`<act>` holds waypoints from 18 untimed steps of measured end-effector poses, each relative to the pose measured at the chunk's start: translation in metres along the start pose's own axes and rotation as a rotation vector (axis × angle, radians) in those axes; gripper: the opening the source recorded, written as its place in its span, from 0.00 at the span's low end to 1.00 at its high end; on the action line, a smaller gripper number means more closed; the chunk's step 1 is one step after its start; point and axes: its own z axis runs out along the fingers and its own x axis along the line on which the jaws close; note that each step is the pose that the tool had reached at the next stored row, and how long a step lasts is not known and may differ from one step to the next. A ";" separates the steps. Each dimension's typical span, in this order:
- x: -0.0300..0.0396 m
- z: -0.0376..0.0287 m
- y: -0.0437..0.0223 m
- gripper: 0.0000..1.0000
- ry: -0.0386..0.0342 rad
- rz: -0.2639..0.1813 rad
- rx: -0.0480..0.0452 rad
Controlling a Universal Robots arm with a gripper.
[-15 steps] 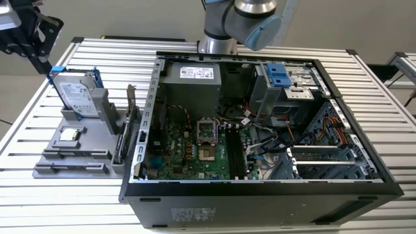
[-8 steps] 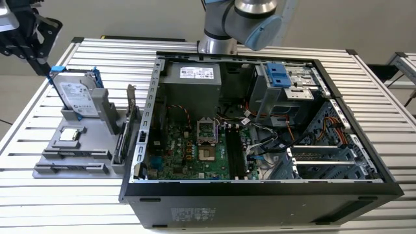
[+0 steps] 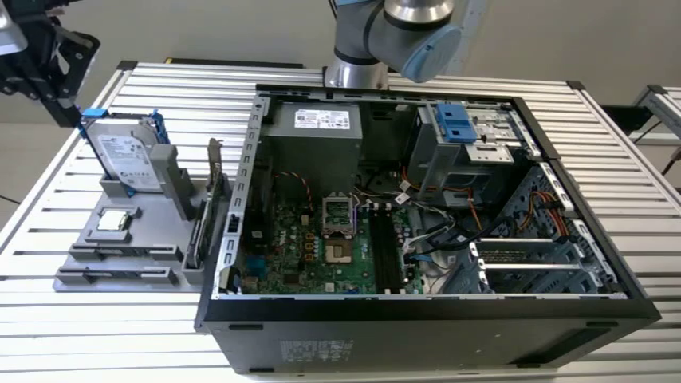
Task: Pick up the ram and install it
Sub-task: 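Reach for the ram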
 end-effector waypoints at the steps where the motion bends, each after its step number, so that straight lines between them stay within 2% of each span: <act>1: 0.0000 0.0000 -0.0006 0.00 0.0000 0.000 0.0000; 18: 0.0005 -0.0007 -0.0135 0.00 0.0000 0.000 0.0000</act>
